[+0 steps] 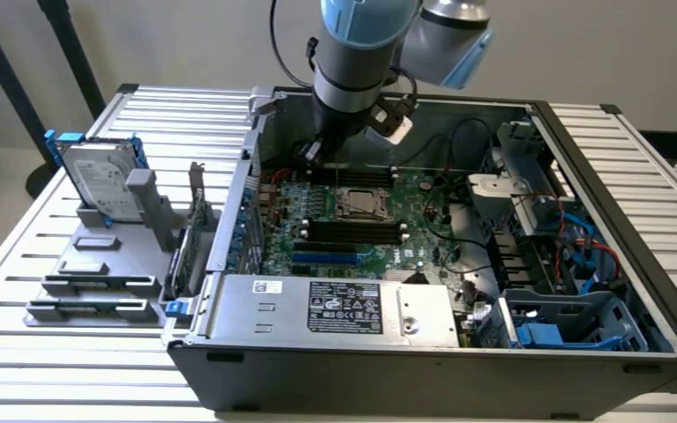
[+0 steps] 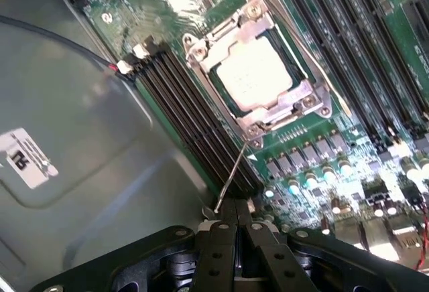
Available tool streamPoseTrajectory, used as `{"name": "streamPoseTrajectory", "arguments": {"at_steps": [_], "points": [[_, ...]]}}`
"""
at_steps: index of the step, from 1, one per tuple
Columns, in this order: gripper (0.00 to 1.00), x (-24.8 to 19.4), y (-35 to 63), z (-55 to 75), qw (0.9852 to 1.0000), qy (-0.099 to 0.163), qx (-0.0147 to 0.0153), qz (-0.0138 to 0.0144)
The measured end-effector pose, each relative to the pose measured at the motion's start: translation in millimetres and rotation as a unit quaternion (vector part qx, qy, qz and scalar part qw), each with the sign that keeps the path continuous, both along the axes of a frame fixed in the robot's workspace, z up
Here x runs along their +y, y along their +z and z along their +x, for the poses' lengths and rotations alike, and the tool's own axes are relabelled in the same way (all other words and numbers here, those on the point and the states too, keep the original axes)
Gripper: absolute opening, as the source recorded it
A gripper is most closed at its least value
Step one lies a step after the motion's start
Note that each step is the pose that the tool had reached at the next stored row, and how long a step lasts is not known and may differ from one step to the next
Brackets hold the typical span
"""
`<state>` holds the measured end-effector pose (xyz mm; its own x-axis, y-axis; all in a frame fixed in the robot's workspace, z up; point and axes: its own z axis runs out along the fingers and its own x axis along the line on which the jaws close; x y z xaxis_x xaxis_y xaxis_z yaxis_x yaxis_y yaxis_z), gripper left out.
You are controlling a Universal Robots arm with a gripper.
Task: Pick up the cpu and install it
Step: 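Install the first cpu locking lever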
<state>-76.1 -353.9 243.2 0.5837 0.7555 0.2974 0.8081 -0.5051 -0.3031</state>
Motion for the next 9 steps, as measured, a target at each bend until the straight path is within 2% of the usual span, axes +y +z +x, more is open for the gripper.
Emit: {"name": "streamPoseTrajectory", "arguments": {"at_steps": [6,9], "points": [[0.11,-0.5,-0.7,11.4,0.9999,0.0,-0.01,0.0],[0.11,-0.5,-3.0,12.4,0.9999,0.0,-0.0144,-0.0039]]}}
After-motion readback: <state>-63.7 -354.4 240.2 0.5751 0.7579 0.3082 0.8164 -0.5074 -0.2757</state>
